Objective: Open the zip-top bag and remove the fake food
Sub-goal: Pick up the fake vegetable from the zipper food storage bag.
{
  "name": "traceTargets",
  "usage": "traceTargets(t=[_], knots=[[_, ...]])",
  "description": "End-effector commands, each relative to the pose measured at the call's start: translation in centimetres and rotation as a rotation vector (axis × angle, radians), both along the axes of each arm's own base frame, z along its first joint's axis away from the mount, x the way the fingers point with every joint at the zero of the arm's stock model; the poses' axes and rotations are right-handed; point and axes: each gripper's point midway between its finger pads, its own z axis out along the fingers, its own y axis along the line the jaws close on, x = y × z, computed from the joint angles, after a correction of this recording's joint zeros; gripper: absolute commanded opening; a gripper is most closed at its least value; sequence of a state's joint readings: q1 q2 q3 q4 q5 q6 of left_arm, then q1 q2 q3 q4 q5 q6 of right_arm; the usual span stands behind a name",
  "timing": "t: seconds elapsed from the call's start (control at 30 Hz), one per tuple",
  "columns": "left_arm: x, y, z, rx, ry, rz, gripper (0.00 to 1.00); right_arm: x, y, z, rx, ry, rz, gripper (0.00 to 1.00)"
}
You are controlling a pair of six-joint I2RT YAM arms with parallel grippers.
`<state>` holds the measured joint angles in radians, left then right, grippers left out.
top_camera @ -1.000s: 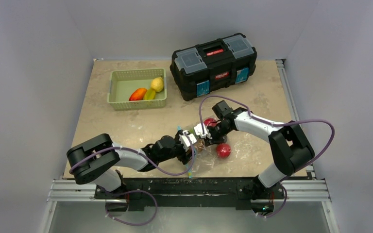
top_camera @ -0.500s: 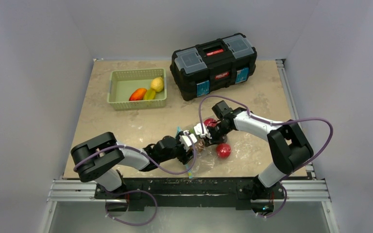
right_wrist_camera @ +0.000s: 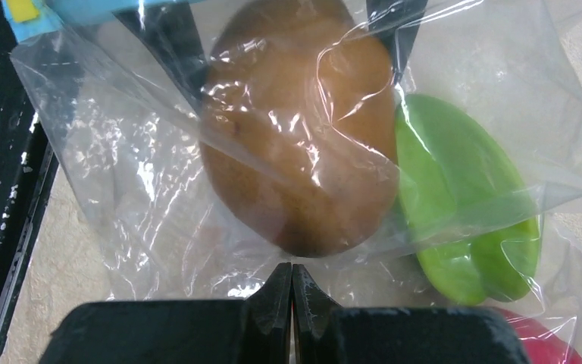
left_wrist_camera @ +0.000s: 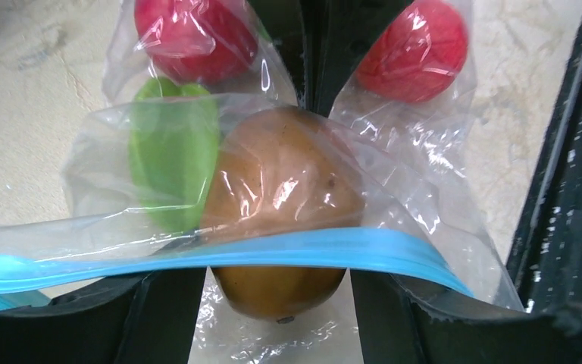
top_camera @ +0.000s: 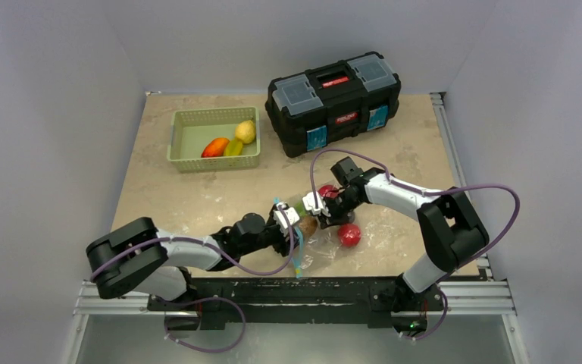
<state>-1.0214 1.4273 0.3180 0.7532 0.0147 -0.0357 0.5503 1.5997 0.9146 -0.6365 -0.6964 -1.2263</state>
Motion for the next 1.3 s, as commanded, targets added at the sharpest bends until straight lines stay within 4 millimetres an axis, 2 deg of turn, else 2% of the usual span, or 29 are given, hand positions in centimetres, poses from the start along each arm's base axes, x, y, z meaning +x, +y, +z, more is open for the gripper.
traceTargets(t=[0.0, 0.37, 0.57, 1.03, 1.27], knots=[[-0.9, 0.1, 2.1, -0.048, 0.017, -0.025, 0.00, 0.9, 0.2, 1.4, 0.028, -0.028, -0.019, 0.00], [-2.4, 1.3, 1.8, 0.040, 0.199, 0.012, 0.00, 1.6, -0.5, 2.2, 0.045, -0.038, -0.048, 0.00], [-2.5, 2.1, 2.6, 0.054, 0.242, 0.049, 0.00, 1.8, -0.7, 2.3, 0.048, -0.043, -0.057, 0.00], [-3.2, 5.1, 2.5, 0.086, 0.350, 0.141, 0.00, 2.1, -1.0, 2.6, 0.059, -0.047, -0.074, 0.00], [-3.7, 6.3, 3.5, 0.053, 0.402, 0.181, 0.00, 2.2, -1.1, 2.7, 0.062, -0.048, -0.078, 0.00]])
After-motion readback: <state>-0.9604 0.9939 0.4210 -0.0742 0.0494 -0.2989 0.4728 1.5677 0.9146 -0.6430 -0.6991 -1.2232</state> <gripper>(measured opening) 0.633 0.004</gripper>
